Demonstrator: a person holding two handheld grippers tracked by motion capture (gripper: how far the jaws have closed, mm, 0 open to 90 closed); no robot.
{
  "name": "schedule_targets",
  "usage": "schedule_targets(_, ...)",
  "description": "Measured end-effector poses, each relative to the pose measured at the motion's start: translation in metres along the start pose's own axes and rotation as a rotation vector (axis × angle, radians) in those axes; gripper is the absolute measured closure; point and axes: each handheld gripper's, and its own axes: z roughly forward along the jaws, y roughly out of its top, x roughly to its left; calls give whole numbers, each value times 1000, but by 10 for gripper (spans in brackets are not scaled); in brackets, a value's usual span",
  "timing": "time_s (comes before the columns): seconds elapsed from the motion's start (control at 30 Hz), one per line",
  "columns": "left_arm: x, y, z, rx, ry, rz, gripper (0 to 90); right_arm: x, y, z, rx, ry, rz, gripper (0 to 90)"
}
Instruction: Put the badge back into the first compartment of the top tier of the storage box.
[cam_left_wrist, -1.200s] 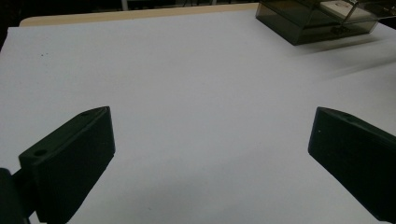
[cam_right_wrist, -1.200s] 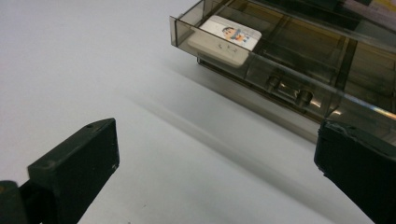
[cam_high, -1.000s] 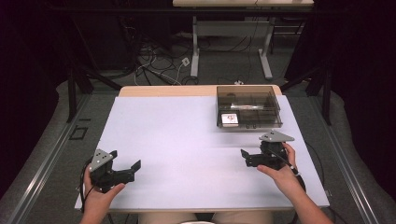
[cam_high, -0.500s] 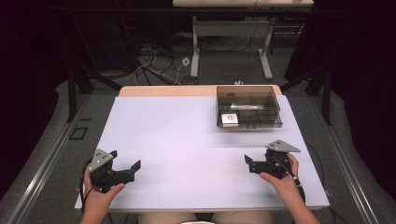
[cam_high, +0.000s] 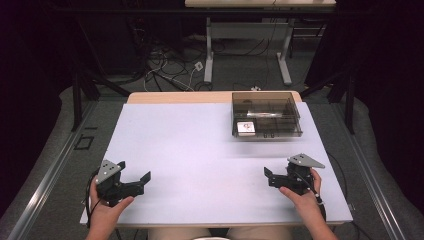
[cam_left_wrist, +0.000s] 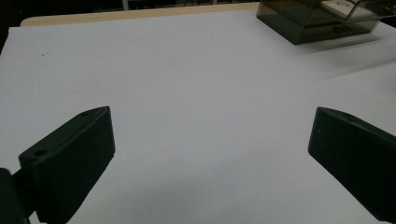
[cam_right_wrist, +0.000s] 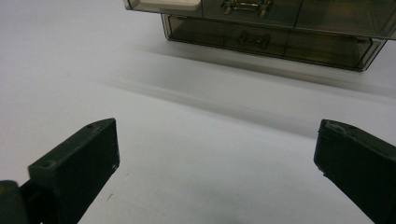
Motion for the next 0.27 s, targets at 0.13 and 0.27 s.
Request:
schedule_targets(0.13, 0, 0, 0, 1, 0, 1, 6, 0, -2, 0, 6, 5, -3, 0)
schedule_targets(0.27, 1, 0, 1, 0, -1, -8, 6, 0, -2, 1, 10, -2, -6, 0)
